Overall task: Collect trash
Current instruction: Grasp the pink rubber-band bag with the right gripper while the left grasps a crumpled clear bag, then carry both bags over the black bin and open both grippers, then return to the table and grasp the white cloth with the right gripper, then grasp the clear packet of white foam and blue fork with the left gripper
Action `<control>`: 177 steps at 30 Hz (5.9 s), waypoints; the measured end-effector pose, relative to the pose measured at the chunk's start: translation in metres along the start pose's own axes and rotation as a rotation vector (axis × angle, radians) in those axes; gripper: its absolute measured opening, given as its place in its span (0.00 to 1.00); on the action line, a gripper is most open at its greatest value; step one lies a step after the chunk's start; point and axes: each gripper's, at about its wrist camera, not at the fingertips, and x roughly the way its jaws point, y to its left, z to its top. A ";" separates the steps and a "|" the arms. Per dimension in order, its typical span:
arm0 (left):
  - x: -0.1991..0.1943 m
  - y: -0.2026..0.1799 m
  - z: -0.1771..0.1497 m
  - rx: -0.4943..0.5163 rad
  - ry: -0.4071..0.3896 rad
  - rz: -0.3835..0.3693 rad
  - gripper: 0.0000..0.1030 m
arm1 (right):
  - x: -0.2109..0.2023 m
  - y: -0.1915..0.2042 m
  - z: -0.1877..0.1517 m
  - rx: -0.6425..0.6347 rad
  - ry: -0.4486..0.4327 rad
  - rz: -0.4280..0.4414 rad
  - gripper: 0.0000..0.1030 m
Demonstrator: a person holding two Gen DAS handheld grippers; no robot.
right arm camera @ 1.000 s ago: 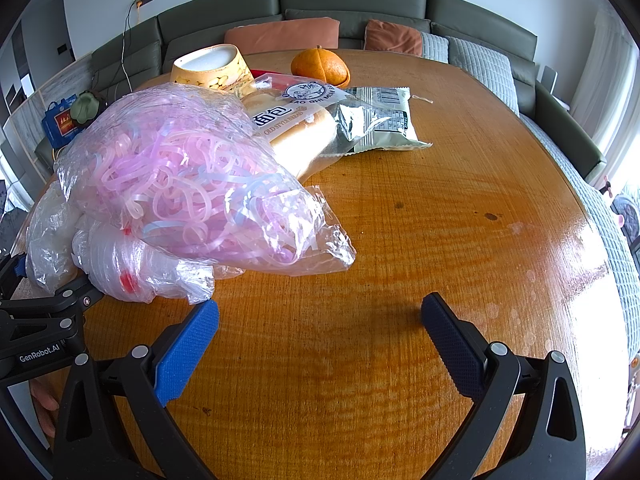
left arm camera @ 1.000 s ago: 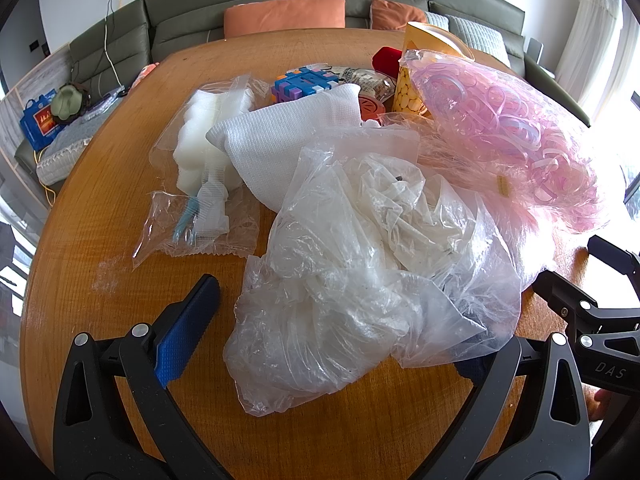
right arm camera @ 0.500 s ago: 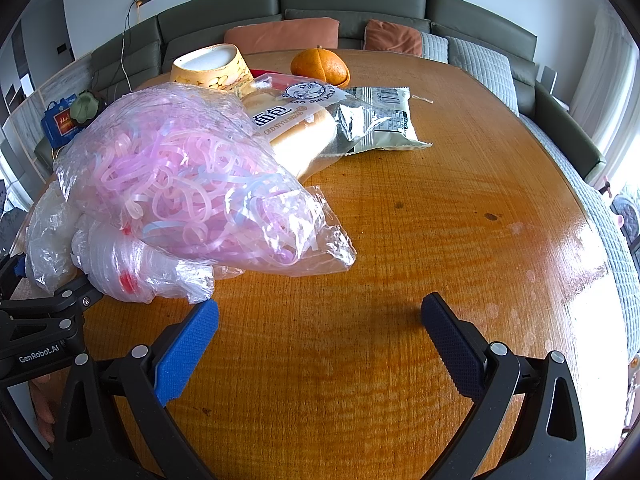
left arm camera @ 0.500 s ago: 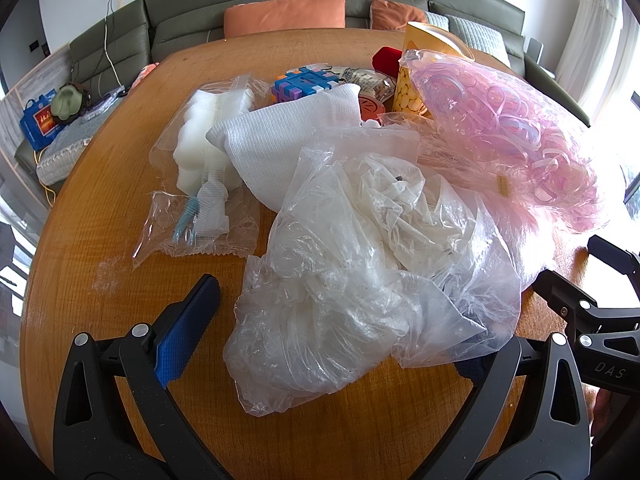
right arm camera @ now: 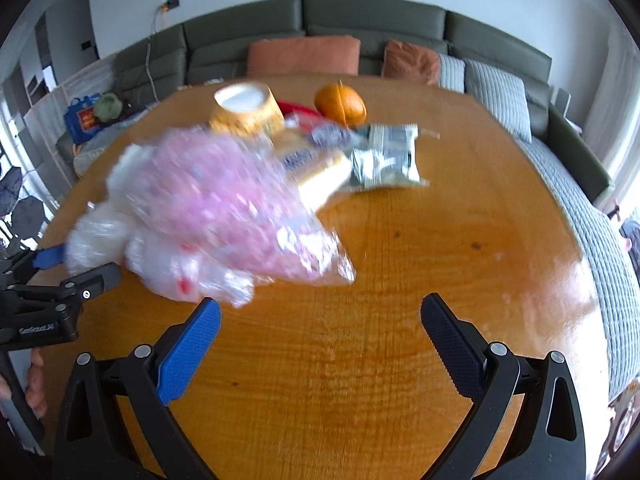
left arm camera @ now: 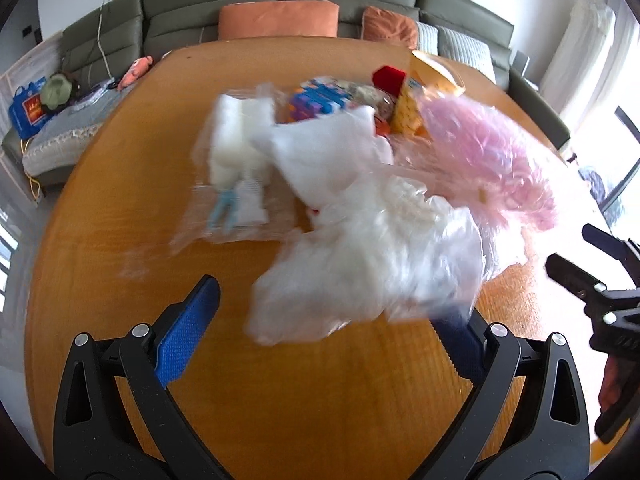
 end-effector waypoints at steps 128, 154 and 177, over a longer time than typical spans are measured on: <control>-0.080 0.170 0.018 -0.212 -0.102 0.012 0.94 | 0.034 0.183 0.115 -0.065 -0.078 0.132 0.88; -0.024 0.108 0.065 -0.081 -0.030 0.004 0.94 | 0.037 0.137 0.119 -0.014 -0.037 0.227 0.20; 0.064 0.073 0.092 -0.004 0.105 0.017 0.45 | 0.003 0.091 0.127 0.062 -0.085 0.223 0.20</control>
